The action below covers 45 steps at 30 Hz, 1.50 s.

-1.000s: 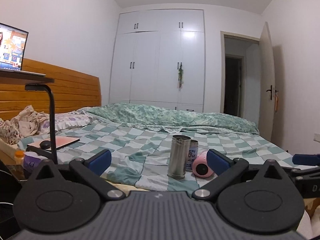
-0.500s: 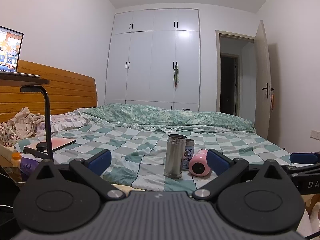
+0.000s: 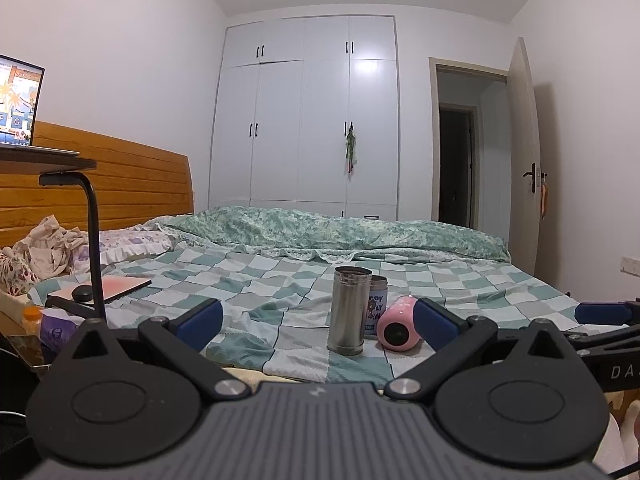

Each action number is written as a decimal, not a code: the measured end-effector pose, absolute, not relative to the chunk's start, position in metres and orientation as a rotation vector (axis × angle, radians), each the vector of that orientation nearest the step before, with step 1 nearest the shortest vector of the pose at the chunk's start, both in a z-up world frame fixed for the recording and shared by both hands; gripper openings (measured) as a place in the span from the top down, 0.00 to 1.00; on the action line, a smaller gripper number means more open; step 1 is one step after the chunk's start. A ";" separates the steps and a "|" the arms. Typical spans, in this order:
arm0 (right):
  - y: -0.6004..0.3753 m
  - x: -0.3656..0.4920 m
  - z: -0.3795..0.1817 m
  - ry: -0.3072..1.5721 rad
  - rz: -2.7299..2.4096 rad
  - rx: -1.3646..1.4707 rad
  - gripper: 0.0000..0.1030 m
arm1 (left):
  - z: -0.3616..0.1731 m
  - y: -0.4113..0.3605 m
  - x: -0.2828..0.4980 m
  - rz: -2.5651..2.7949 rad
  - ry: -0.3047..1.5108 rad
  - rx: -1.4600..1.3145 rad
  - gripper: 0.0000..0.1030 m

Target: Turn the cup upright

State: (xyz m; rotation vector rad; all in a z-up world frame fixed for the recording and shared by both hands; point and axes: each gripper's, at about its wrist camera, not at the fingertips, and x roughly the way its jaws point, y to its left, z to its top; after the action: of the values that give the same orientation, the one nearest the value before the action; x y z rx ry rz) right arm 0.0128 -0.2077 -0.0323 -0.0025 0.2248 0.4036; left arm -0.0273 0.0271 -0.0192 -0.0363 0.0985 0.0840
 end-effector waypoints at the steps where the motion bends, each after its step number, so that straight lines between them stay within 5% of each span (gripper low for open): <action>1: -0.208 0.013 -0.032 0.226 0.403 -0.001 0.00 | -0.020 0.027 -0.027 0.084 0.100 -0.035 0.00; 45: -0.204 0.014 -0.036 0.233 0.410 -0.005 0.00 | -0.020 0.024 -0.027 0.086 0.102 -0.032 0.00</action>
State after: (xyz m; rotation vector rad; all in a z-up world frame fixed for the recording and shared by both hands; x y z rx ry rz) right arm 0.0137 -0.2043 -0.0357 -0.0055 0.2330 0.4104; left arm -0.0274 0.0241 -0.0200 -0.0324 0.1022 0.0864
